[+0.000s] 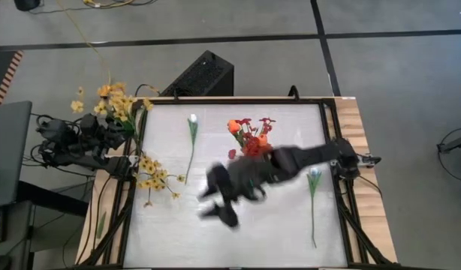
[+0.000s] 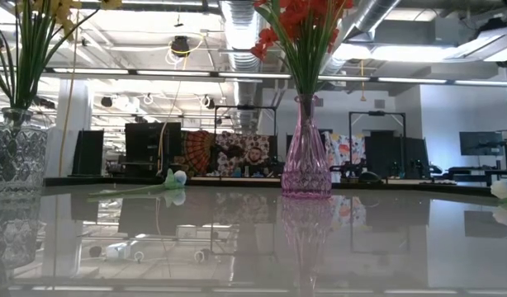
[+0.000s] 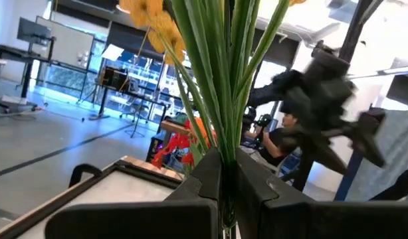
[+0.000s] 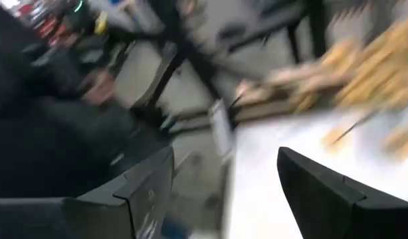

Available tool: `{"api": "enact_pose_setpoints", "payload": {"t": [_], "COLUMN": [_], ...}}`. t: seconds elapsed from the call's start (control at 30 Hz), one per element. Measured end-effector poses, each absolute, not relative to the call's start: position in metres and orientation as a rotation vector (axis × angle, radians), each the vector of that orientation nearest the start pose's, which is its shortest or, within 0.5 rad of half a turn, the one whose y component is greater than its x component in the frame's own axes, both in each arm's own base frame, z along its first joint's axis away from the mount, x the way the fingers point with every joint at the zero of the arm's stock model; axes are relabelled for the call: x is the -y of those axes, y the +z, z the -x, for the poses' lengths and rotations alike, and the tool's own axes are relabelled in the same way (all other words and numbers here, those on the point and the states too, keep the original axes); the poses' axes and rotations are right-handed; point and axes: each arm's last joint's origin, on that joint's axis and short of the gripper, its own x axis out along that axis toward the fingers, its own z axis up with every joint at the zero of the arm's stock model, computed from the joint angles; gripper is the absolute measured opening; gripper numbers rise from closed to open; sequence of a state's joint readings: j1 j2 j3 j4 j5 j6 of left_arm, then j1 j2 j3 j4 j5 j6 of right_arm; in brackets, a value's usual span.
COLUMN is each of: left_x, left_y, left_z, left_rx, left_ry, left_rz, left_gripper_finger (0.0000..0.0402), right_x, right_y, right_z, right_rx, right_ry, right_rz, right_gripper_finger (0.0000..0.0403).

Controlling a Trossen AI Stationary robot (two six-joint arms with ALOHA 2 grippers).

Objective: Sort flowers into vase by color
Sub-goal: Put the yellow flowers into the transparent vase

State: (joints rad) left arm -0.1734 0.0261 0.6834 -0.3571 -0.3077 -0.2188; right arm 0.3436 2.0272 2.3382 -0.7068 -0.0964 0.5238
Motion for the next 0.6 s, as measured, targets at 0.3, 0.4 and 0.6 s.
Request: {"api": "enact_pose_setpoints", "payload": {"t": [0.3, 0.4, 0.6], "left_x": [-0.008, -0.008, -0.007], "left_y": [0.336, 0.335, 0.333], "left_z": [-0.006, -0.006, -0.007], "left_rx": [0.311, 0.302, 0.276], "left_ry": [0.117, 0.114, 0.065], "left_rz": [0.250, 0.267, 0.331], "left_gripper_finger": [0.0000, 0.0000, 0.0000], "right_x": [-0.255, -0.280, -0.321], "right_y": [0.391, 0.350, 0.285], "right_z": [-0.365, -0.370, -0.385], "right_rx": [-0.776, -0.891, -0.984], "right_ry": [0.026, -0.051, -0.041], "right_rz": [-0.696, -0.693, -0.622], "right_gripper_finger": [0.0291, 0.0291, 0.0290]}}
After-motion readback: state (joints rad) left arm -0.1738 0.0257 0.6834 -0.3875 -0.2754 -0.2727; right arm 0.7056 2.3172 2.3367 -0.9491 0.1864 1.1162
